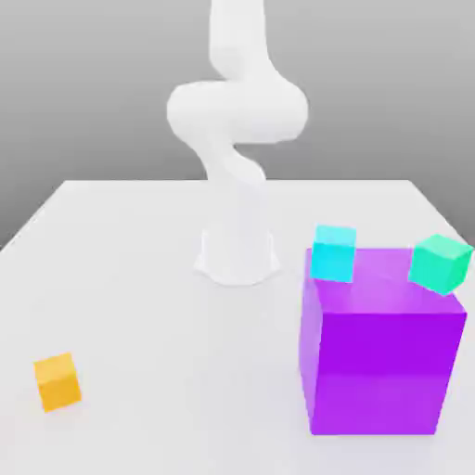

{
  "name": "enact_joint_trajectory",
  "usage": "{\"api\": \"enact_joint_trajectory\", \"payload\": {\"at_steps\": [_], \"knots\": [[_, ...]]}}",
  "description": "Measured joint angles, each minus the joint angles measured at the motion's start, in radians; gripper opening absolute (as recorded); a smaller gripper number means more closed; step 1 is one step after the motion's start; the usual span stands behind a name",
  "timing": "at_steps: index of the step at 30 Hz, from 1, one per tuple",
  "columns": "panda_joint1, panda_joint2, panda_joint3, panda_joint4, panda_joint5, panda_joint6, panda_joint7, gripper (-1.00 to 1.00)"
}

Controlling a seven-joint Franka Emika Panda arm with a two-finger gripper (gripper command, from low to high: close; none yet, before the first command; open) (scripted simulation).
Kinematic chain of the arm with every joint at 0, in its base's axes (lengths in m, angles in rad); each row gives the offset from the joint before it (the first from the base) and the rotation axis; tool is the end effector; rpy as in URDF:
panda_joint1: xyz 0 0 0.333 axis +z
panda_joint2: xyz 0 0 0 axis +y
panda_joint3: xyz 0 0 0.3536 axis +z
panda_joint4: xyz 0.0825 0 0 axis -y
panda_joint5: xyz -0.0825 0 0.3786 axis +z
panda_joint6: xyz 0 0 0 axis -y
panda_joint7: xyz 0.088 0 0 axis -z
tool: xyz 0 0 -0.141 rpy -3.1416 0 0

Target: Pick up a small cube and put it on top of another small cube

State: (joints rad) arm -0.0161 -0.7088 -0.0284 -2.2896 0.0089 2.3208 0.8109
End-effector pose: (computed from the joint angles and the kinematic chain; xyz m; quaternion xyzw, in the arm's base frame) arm 0.3715 -0.0202 0.6889 -0.8476 0.3883 -0.3300 0.1481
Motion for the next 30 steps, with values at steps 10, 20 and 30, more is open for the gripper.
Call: {"api": "enact_joint_trajectory", "payload": {"at_steps": [10, 20, 30], "knots": [[-0.066, 0.367, -0.123, 0.042, 0.055, 0.084, 0.03, 0.0], [-0.177, 0.732, -0.222, 0.084, 0.151, 0.165, 0.03, 0.0], [-0.299, 1.097, -0.27, 0.126, 0.236, 0.245, 0.038, 0.0]]}}
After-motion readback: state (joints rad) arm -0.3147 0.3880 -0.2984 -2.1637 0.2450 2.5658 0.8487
